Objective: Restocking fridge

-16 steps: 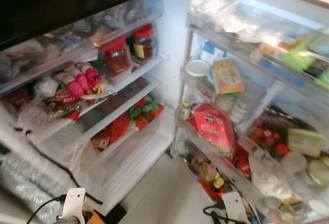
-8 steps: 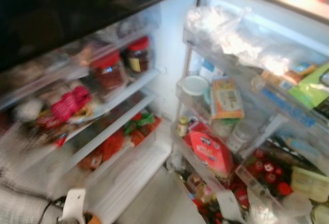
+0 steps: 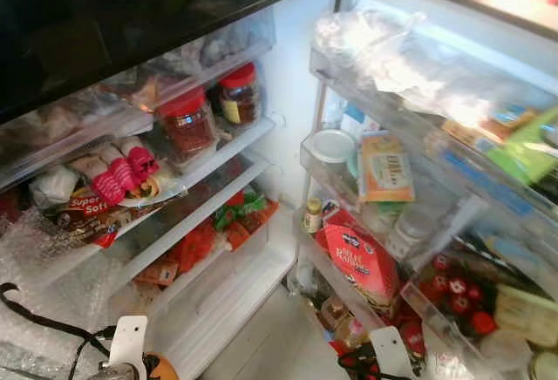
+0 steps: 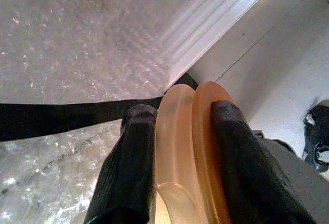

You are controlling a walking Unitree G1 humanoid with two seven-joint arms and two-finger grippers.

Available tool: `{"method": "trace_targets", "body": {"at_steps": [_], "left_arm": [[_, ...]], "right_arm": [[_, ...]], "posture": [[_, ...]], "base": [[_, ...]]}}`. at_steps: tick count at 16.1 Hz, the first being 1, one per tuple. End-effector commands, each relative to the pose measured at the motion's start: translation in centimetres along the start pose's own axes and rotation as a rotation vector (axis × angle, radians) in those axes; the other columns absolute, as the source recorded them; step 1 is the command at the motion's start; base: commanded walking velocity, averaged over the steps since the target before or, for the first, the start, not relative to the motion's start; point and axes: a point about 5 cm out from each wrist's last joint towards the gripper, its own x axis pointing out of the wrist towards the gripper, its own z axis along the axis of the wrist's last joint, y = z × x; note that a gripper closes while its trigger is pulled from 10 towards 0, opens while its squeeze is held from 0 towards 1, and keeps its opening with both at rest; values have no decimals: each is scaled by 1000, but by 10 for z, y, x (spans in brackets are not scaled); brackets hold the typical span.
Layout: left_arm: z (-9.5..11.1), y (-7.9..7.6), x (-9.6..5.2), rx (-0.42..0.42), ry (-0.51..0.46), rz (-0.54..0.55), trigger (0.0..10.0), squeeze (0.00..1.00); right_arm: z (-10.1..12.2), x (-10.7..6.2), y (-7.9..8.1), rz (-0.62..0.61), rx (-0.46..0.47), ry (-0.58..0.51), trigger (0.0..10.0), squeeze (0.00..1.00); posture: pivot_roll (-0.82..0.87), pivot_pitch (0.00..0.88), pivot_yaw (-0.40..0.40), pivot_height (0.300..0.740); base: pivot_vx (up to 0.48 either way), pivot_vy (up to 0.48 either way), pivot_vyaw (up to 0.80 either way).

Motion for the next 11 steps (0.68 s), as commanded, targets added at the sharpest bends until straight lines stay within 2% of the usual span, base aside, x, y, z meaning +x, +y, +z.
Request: {"method": "trace_targets", "body": {"at_steps": [1, 11], "left_arm": [[-7, 8, -1, 4, 23, 24, 10000, 0], [-6, 7, -1, 15, 21, 18, 10000, 0]], "right_arm": [[0, 0, -1, -4, -7, -1, 10000, 0], [-1, 0, 2, 16, -21, 2, 10000, 0]], "posture": [[-125, 56, 11, 740], [-124, 53, 11, 740]], "base": [[0, 0, 0], [0, 0, 0]]}}
